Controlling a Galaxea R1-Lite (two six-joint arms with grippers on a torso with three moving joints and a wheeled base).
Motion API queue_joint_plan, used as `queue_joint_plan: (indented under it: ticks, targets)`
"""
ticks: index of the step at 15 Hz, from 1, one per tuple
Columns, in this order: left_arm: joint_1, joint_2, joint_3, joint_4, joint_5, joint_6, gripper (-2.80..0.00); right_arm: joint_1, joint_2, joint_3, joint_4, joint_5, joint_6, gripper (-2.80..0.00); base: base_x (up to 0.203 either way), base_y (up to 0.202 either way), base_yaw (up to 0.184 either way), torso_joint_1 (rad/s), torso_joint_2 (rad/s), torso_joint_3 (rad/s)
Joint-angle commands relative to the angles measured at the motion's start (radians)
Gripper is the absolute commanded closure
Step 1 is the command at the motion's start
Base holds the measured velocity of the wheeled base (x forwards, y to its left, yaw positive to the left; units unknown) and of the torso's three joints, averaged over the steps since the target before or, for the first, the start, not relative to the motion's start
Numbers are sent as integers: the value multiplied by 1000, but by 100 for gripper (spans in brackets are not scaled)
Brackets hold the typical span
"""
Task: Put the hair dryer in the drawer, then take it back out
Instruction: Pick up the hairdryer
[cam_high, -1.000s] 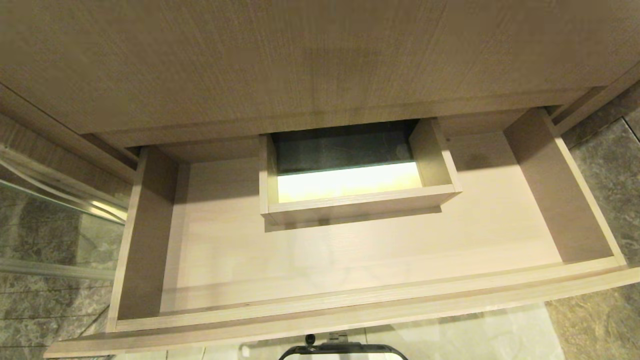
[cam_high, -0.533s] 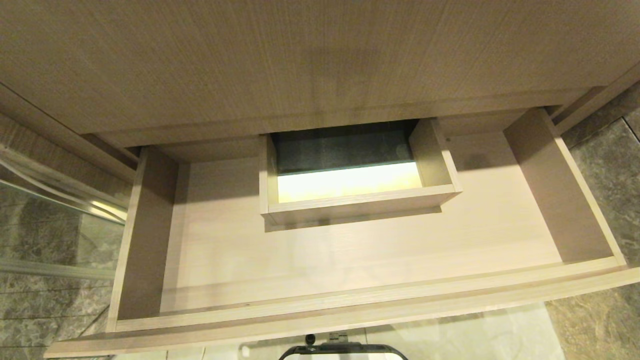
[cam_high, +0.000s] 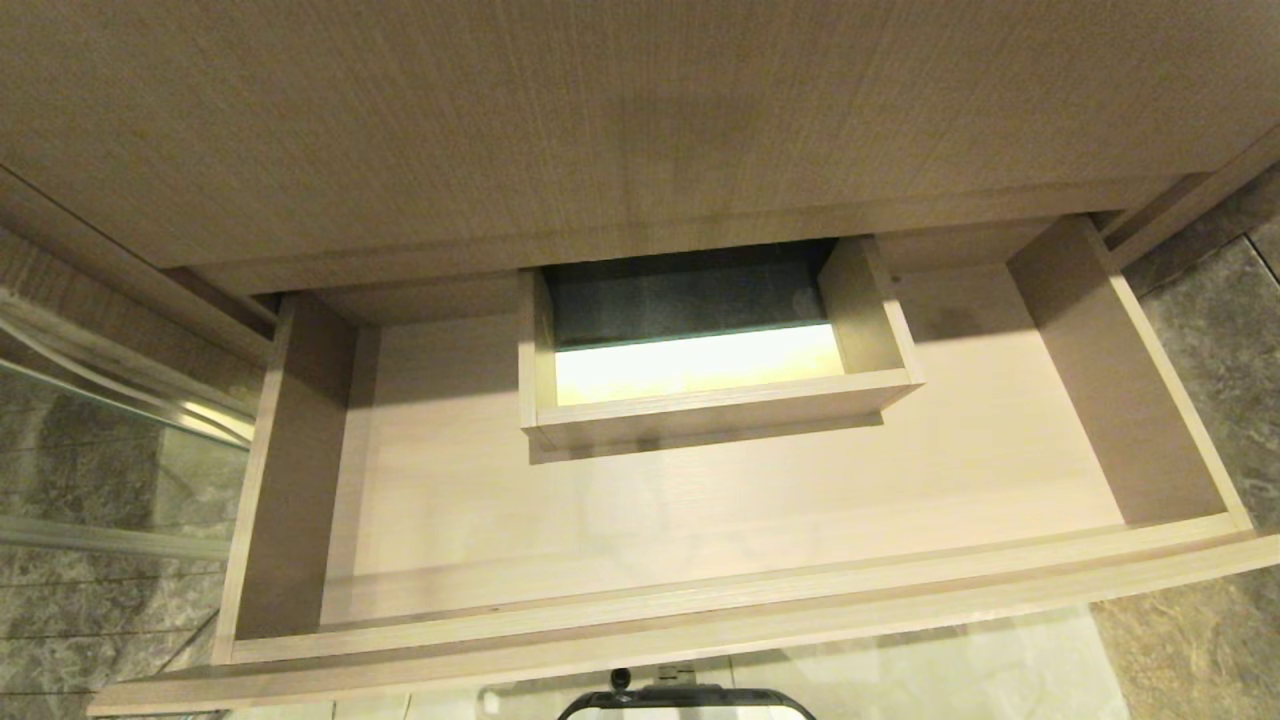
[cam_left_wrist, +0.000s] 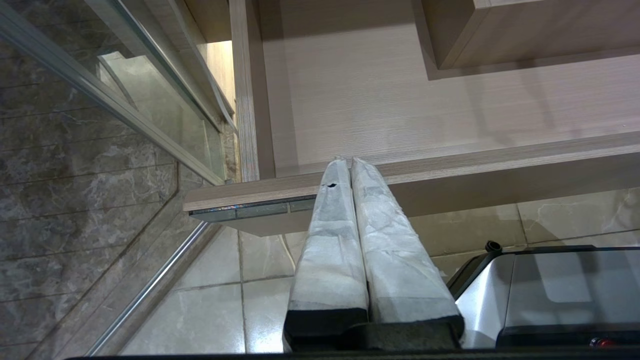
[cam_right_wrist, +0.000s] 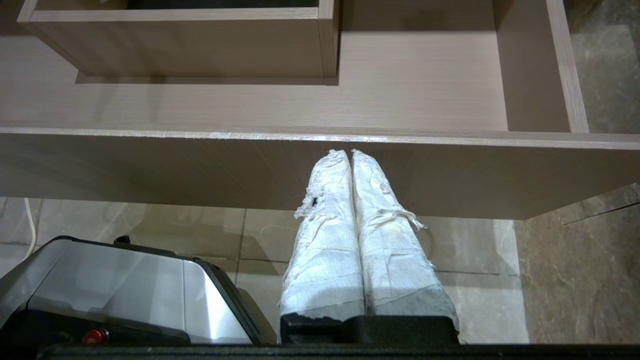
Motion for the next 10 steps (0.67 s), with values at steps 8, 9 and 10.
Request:
queue_joint_plan:
  ticks: [8, 9, 10]
  targets:
    - [-1, 0, 1, 0, 0, 0, 0, 1, -39, 40, 0, 0, -3, 0, 0, 0, 0, 0, 0, 0]
    - [-1, 0, 0, 0, 0, 0, 0, 1, -39, 40, 0, 0, -3, 0, 0, 0, 0, 0, 0, 0]
    - [-1, 0, 1, 0, 0, 0, 0, 1, -39, 40, 0, 0, -3, 0, 0, 0, 0, 0, 0, 0]
